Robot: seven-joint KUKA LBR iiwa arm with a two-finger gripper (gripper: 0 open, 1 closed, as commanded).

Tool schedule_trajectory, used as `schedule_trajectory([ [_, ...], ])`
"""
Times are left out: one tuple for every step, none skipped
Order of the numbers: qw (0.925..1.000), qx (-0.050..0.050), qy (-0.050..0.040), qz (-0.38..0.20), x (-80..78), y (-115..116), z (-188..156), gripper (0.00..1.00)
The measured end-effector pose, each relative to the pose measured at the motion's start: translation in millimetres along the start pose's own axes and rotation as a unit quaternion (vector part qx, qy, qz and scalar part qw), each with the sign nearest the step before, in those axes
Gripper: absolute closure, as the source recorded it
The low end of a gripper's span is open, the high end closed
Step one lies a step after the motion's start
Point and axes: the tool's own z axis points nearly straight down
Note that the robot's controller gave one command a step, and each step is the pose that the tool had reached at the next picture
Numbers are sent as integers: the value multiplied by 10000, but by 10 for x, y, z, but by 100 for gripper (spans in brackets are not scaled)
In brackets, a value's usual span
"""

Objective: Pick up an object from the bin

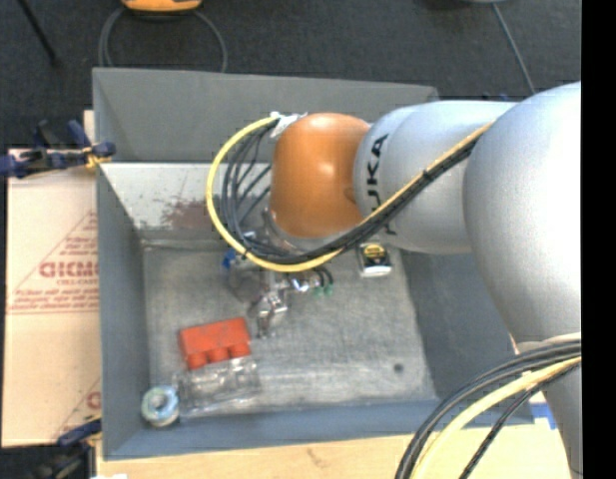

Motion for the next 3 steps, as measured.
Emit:
schedule_trajectory([
  [9998, 31, -96, -183, 460, 608, 251, 0],
  [9999, 33, -26, -155, 479, 584, 260, 100],
  [9919, 17, -59, -1271, 787, 270, -1289, 100],
])
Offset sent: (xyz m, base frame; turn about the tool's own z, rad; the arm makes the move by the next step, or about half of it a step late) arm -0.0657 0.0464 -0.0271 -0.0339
